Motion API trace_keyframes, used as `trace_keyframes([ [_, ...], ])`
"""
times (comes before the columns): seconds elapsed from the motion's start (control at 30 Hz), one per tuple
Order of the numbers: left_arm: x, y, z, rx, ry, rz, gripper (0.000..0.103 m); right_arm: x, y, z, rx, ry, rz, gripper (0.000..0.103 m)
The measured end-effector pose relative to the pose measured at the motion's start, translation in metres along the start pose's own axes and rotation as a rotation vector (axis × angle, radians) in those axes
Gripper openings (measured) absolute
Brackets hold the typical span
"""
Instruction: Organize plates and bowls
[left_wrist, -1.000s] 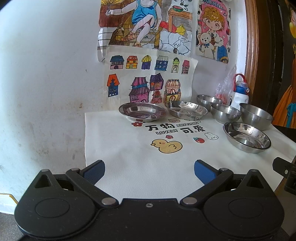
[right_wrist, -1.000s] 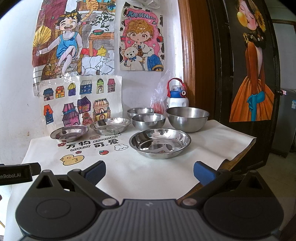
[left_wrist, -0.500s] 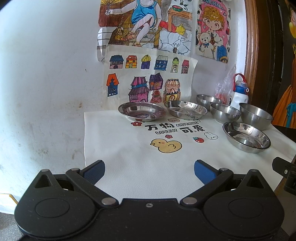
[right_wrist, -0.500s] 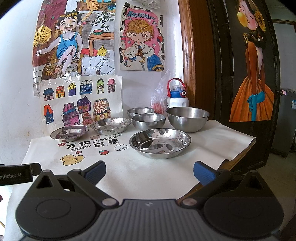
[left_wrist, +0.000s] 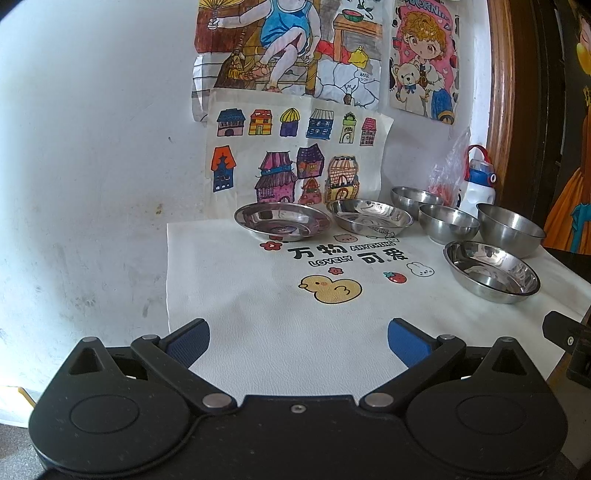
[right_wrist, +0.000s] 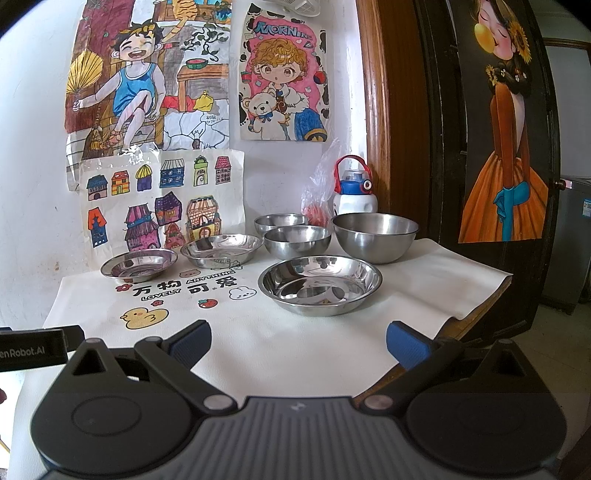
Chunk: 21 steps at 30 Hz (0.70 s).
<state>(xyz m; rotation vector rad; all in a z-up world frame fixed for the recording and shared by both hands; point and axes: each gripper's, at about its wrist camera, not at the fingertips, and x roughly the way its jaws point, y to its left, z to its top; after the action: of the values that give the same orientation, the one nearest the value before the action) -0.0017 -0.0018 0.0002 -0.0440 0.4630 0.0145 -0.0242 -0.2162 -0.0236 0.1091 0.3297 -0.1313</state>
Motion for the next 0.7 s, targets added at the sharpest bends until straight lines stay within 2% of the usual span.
trace_keyframes([
  [0.7, 0.0071, -0.0055, -0.0065, -0.022, 0.011, -0.032, 0.102, 0.0020, -0.0010, 0.0003, 0.000, 0.002, -0.001, 0.103],
])
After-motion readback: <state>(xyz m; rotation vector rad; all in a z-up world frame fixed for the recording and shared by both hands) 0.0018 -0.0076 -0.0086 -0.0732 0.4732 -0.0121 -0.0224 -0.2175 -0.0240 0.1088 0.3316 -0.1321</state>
